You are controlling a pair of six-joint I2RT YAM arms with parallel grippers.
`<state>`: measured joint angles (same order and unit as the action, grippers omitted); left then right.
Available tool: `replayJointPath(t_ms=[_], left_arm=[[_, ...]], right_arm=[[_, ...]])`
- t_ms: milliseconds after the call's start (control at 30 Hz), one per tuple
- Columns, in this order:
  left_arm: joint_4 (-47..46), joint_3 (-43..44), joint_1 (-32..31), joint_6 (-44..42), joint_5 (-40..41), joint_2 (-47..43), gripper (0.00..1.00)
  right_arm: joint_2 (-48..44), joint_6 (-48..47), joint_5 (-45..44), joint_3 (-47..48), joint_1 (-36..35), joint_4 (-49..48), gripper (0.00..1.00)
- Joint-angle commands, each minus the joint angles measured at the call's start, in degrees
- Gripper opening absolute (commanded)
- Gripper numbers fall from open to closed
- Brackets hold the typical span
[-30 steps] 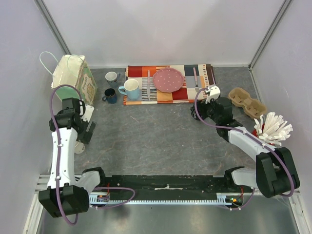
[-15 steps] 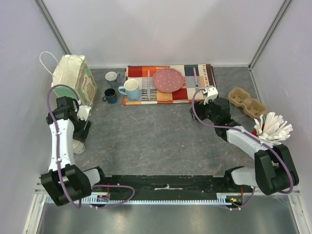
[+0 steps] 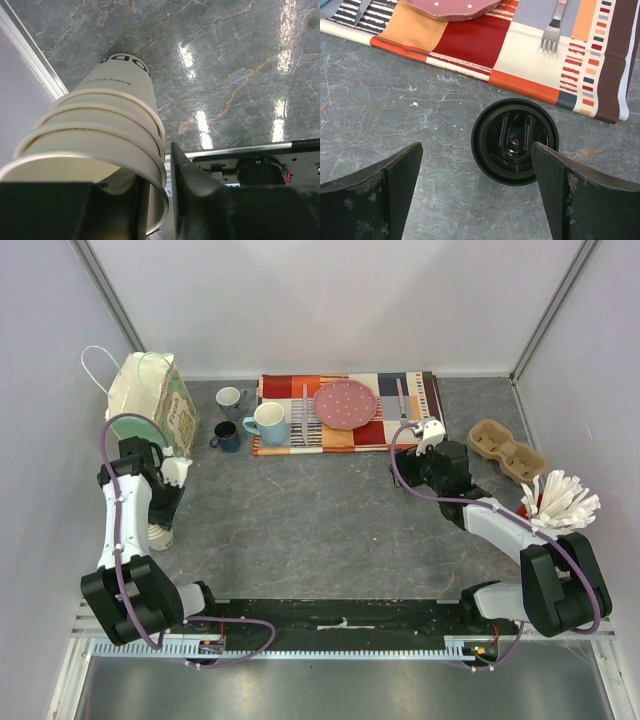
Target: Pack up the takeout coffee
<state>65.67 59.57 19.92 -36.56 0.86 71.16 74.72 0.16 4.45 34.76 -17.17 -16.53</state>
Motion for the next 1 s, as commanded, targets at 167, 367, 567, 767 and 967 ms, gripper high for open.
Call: replayJointPath(t_ms=[167, 367, 567, 767, 967], left_arm=[[2.3, 4.5, 0.2, -2.4, -7.2, 0.4, 0.14], [4.1, 7.1, -1.4, -3.7, -14.2, 1.6, 0.11], [-3.1, 6.9, -15.3, -1.3, -10.9, 1.5, 0.10], [-6.7, 14.8, -28.2, -0.6, -8.3, 8.4, 0.10], [-7.6, 19.6, -32.5, -2.7, -5.0, 18.3, 0.07]], right_arm=[[0.2, -1.6, -0.8, 2.2, -0.6, -0.3, 0.98], [0.1, -1.7, -0.8, 2.2, -1.1, -0.3, 0.98], [-0.2, -1.7, -0.7, 2.2, -1.5, 0.0, 0.98], [-1.1, -1.7, -0.8, 1.7, -1.7, -0.2, 0.98], [-1.0, -1.9, -0.9, 1.3, -2.0, -0.3, 0.98]])
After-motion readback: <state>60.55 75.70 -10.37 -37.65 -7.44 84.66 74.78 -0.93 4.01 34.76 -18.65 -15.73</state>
